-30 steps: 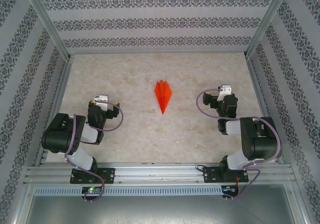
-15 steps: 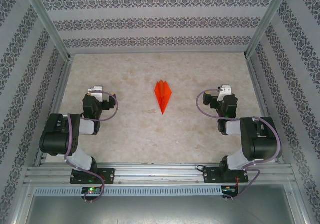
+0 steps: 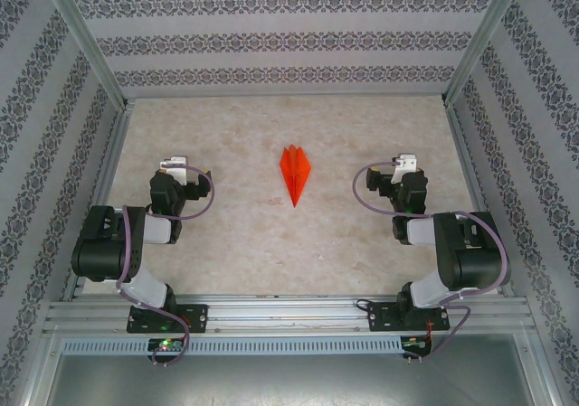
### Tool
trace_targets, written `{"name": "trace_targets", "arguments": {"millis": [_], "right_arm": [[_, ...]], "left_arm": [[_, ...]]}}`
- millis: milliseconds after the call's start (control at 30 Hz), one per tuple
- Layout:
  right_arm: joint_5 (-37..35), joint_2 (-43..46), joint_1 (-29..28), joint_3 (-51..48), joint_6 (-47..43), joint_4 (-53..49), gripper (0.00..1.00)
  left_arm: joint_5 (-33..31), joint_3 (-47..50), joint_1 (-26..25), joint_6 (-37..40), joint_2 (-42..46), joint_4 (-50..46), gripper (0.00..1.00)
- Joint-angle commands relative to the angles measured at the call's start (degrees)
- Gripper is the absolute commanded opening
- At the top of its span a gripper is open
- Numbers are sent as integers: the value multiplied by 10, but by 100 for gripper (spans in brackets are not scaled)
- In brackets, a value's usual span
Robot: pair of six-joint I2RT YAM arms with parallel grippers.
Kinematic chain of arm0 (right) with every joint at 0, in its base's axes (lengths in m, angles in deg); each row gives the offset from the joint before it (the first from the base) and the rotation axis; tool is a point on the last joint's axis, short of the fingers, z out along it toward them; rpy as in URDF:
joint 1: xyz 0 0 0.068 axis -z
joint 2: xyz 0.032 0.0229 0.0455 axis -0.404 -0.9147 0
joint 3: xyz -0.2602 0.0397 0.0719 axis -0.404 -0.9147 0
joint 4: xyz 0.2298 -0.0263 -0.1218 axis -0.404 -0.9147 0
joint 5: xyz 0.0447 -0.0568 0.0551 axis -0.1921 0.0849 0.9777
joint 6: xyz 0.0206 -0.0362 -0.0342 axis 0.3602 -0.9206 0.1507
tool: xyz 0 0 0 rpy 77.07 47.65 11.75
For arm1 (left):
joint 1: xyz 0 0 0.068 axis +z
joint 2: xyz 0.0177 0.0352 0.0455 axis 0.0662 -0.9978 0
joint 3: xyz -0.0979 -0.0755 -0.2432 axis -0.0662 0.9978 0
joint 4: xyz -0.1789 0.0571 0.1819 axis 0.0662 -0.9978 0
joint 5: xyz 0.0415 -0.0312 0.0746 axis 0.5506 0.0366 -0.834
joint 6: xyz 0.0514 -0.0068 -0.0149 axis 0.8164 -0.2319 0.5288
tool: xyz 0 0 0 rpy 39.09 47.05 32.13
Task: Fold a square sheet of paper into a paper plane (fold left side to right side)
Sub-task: Reset both arms
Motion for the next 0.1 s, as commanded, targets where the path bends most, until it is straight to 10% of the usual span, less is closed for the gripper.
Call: {"name": "trace_targets", "arguments": {"millis": [0,67], "right_arm": [[-7,0,-5,10,-8,5,98],[-7,0,-5,10,-6,4,98]], "left_arm": [[11,2,3,-8,3,-8,100],[10,2,3,-7,3,-8,100]]}}
